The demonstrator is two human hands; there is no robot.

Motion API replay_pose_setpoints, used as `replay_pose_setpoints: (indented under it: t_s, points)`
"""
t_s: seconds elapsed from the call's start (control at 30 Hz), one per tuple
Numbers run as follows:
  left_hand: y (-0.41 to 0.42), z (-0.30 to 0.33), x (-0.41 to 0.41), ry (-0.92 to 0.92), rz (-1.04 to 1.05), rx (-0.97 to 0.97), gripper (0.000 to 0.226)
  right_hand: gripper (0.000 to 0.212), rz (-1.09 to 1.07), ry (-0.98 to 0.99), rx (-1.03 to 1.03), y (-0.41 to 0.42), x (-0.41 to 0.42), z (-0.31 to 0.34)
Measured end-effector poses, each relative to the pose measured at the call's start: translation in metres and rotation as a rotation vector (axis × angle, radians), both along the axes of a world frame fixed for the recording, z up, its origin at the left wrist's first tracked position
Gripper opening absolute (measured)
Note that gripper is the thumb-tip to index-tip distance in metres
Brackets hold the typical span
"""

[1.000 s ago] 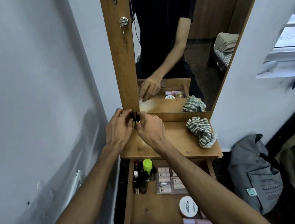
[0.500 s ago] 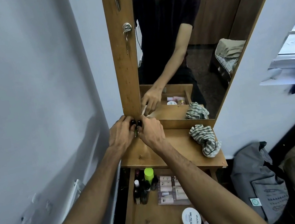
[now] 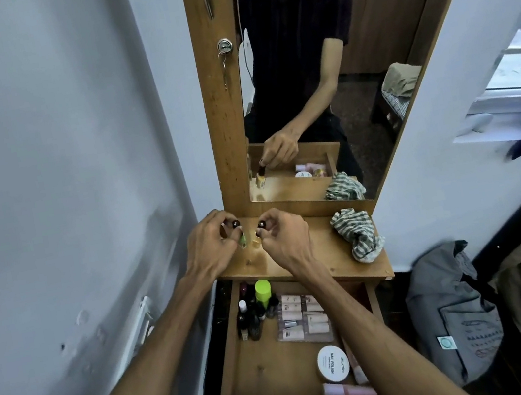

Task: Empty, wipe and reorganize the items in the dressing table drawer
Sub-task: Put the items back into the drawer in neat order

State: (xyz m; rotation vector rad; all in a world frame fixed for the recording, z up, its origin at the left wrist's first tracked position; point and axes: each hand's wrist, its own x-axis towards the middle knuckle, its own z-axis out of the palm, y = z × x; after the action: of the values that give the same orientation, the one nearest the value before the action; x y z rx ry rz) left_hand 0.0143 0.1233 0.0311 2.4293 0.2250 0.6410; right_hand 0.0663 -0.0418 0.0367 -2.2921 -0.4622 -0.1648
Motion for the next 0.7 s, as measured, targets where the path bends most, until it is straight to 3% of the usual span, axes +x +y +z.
replay_pose_setpoints:
  t_s: [0.23, 0.57, 0.7]
  points:
    - [-0.029, -0.008, -0.063, 0.054, -0.109, -0.004, 0.017, 0.010, 0.041, -0.002, 0.022, -0.037, -0.056, -0.003]
    - [-0.047, -0.044, -0.133, 0.199, -0.138, 0.022, 0.015, 0.012, 0.101, 0.161, -0.159, -0.060, -0.126, -0.034]
    - [-0.045, -0.059, -0.148, 0.277, -0.137, 0.058, 0.014, 0.023, 0.142, 0.236, -0.210, -0.057, -0.143, -0.044]
